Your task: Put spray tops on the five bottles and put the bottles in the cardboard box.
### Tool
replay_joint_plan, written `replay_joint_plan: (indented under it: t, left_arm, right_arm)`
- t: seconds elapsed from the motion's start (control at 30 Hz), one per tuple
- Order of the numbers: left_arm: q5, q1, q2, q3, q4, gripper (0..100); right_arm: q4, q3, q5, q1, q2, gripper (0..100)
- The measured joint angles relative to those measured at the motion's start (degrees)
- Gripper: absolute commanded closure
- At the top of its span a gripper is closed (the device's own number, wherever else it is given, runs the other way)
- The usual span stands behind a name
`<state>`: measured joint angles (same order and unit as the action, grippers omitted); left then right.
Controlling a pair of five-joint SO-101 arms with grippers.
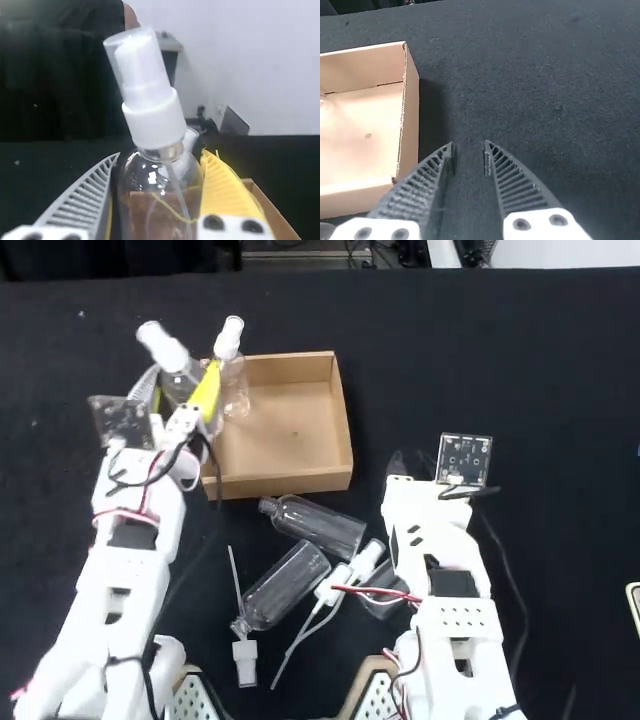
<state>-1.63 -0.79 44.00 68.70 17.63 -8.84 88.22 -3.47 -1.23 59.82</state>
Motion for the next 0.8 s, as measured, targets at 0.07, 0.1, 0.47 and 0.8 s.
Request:
replay_joint_plan:
  t: [0.07, 0.1, 0.47, 0.8]
  left_arm:
    - [0.0, 0.9, -4.4, -2.0, 0.0, 97]
    - [0.0, 1.3, -6.7, -2.7, 0.5, 97]
    - [0.0, 6.4, -29.2, -5.8, 18.5, 97]
    - [0.0, 6.2, -41.0, -6.0, 32.4, 97]
  right_arm:
    - [0.0, 0.0, 0.0, 0.0, 0.0, 93.1]
    - [0.0, 0.0, 0.0, 0.0, 0.0, 93.1]
    - [0.0, 0.0, 0.0, 0.0, 0.0, 93.1]
    - [0.0, 0.0, 0.0, 0.0, 0.0, 93.1]
